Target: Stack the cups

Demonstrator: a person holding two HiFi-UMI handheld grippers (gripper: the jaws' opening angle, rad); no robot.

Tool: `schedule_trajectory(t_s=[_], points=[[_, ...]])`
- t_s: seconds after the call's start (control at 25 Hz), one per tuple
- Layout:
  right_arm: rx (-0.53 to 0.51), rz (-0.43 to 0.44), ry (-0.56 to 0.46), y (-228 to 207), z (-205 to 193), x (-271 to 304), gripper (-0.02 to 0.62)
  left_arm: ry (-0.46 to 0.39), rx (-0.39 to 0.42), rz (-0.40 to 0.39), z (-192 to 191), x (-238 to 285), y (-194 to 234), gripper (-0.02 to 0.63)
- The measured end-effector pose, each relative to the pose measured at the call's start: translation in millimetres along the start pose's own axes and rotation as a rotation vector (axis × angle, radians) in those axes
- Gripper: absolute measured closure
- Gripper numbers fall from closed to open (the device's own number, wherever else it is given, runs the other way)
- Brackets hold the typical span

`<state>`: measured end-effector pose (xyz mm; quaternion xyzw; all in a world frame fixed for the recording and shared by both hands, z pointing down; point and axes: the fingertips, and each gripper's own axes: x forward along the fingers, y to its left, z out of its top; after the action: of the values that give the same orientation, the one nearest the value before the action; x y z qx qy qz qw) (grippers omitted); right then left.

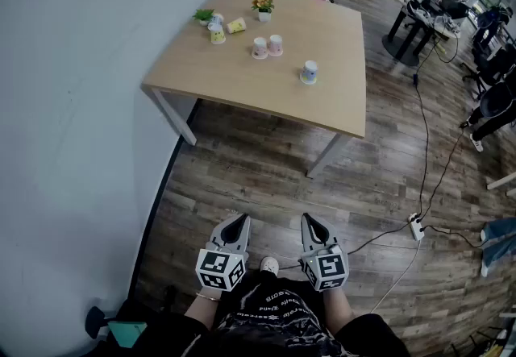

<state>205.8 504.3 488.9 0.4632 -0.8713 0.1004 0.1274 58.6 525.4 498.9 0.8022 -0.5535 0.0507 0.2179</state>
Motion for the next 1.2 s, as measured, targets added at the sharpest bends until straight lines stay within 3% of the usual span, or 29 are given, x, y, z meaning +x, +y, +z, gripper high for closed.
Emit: schedule_trajectory(t_s=[0.52,0.76,0.88,1.0,1.2], points=[[0.042,0.033,-0.002,14.2,-5.9,-10.0,0.591,0.011,0.005,0.024,-5.0,-11.0,1.3,0.603],[0.113,-0.015,-0.047,14.8,3.7,7.8,0.588,0.015,0.037,-0.018,1.0,-8.5,12.0,0.602],[0.128,-0.023,-0.054,18.1,8.9,14.5,0.434,0.024,0.021,-0.026,4.7,-7.3,25.0,0.593],[0.129,-0.048,-0.050,18.0,12.8,21.3,0.297,0.060,-0.012,-0.075,8.0,-1.6,31.9,0.355],[0.108,-0.076,-0.051,26.1,22.0,35.6,0.282,0.059,0.009,-0.084,22.4,3.8,50.2,0.308]])
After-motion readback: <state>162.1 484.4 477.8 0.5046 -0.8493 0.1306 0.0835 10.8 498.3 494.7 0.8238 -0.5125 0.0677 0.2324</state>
